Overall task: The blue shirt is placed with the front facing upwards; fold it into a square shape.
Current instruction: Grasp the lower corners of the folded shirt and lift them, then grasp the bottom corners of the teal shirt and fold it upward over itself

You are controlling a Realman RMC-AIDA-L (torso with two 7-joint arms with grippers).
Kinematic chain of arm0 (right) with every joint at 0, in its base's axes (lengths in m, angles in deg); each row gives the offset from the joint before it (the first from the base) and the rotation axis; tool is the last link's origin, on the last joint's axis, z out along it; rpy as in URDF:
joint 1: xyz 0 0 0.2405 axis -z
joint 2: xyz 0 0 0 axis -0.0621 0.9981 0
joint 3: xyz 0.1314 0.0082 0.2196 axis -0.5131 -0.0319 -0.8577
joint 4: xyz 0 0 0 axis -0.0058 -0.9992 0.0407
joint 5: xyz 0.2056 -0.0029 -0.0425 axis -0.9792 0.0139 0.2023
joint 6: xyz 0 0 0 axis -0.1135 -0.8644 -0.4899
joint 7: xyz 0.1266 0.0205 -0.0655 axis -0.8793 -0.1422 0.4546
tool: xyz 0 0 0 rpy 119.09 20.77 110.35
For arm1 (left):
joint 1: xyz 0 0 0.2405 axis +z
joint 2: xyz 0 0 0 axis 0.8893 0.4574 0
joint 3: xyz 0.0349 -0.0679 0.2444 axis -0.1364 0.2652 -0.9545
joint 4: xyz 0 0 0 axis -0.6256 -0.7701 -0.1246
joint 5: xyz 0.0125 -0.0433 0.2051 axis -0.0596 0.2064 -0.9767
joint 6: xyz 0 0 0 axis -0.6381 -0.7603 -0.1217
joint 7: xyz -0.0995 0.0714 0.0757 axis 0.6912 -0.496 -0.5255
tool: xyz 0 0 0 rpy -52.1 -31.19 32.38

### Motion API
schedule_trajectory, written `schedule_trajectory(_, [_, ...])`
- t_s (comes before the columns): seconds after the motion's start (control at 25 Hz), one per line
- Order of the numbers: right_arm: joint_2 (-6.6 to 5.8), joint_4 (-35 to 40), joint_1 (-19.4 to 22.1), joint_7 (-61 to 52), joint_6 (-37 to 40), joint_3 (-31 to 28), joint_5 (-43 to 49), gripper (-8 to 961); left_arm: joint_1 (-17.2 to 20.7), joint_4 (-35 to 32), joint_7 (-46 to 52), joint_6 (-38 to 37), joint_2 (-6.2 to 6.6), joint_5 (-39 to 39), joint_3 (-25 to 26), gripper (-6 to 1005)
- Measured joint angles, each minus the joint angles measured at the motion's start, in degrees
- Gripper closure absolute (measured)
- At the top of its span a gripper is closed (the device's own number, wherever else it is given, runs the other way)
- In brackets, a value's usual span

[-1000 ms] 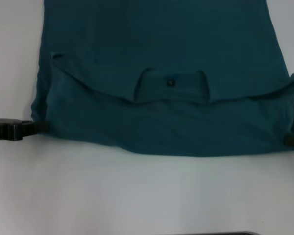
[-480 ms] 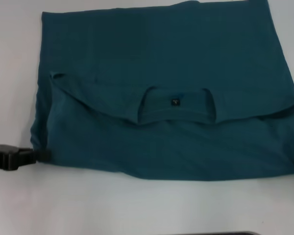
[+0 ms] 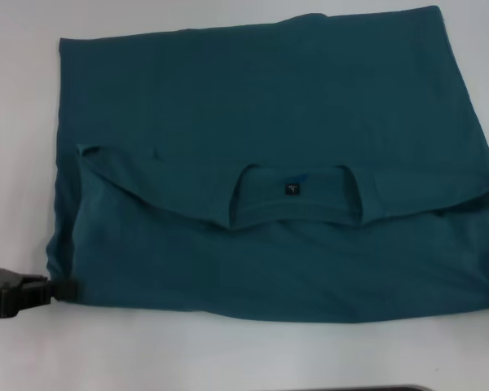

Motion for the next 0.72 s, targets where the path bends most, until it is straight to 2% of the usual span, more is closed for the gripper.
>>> schedule_trajectory(0.32, [0.25,-0.11,1.52,0.46,-0.33,-1.18,0.02,917,0.96,0.0,-0.78,-1.1,0.0,-0.79,0.18,999])
schedule_trajectory(0.72, [0.4,-1.52,1.06,0.28,-1.95,-3.3,-0.01,917,1.25,1.06,-0.97,-3.32,0.0,-0.74,2.18,999])
